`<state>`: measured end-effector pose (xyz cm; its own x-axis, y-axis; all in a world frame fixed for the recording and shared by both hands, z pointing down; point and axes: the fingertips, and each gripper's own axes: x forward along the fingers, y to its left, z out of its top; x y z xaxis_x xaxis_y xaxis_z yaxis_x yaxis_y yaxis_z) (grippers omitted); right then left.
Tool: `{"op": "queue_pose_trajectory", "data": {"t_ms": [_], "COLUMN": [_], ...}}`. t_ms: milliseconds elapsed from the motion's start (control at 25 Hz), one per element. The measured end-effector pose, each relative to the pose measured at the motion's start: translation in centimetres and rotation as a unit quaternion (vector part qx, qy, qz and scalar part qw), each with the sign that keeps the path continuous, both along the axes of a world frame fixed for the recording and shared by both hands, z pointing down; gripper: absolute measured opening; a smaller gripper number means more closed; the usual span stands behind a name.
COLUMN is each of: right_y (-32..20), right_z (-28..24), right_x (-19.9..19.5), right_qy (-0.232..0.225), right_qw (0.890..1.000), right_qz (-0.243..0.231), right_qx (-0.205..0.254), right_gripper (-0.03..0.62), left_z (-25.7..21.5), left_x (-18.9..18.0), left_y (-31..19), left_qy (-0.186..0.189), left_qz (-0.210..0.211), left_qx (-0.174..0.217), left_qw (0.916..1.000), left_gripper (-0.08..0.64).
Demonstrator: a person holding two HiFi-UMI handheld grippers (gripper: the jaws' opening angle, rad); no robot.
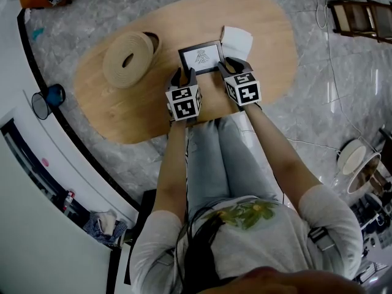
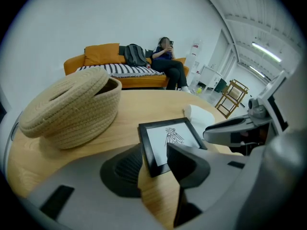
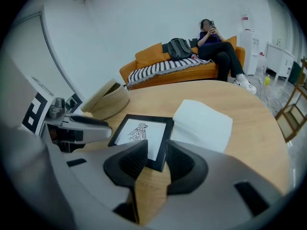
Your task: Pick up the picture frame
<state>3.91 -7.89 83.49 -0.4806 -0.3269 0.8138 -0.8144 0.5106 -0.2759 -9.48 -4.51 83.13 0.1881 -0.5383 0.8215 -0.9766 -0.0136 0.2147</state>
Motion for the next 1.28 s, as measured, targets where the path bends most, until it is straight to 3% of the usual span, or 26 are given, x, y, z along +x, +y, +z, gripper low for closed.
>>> {"op": "queue_pose_trajectory", "data": {"t_ms": [640,880,1280], "right_y": [0.6,0.6,0.2], "right_z": [3.0,3.1,1.6], "right_x": [0.2,0.5,0.5], "right_qy": [0.021,-0.001,0.016], "right_qw": [0.999,0.999,0.999], "right_qz": [0.0,0.018,0.015], "right_qx": [-0.028,-0.039,-0.044], "right_gripper": [0.109,0.11,0.08], "left_z": [3.4,3.6,2.2], "left_x": [-0.4,0.0,0.0], "left_y": [0.6,0.7,0.9], "left_qy": [-0.028,-0.014,0.001], "left_qz": [-0.018,-0.04,-0.055], "left_qx": [-0.032,-0.035,-0.054], "left_qw": [0.9989,0.9985,0.9971], "left_gripper": [0.132,0.094,0.089]}}
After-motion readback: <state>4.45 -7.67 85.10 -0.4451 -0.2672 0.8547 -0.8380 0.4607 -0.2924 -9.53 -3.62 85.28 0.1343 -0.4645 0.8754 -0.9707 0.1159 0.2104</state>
